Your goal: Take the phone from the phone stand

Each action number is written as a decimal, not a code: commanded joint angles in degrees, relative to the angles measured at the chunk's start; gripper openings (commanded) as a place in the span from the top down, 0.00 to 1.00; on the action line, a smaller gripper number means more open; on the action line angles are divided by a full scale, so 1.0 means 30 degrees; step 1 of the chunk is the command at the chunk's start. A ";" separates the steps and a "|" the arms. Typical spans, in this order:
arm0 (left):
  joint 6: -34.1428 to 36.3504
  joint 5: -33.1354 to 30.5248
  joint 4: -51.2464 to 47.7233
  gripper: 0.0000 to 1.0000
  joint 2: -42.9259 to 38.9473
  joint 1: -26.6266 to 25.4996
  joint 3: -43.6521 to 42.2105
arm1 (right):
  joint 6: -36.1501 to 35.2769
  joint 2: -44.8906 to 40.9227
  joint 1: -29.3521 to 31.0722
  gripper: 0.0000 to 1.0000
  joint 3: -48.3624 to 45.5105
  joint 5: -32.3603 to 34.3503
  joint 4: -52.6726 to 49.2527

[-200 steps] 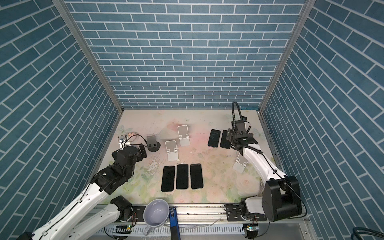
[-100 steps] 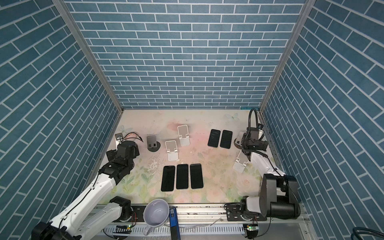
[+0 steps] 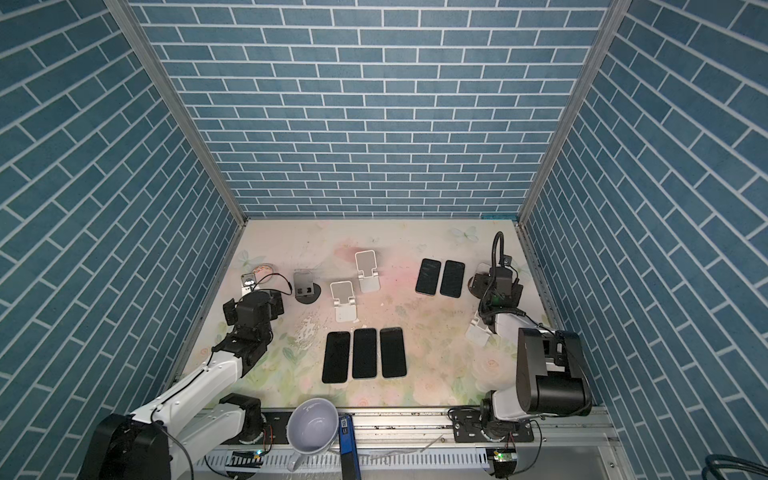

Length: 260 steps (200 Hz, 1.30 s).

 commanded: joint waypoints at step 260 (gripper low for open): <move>0.1709 0.8007 1.4769 0.00 1.0018 0.3616 -0.1044 | -0.2203 0.1707 -0.0209 0.01 -0.3466 -0.1866 0.8512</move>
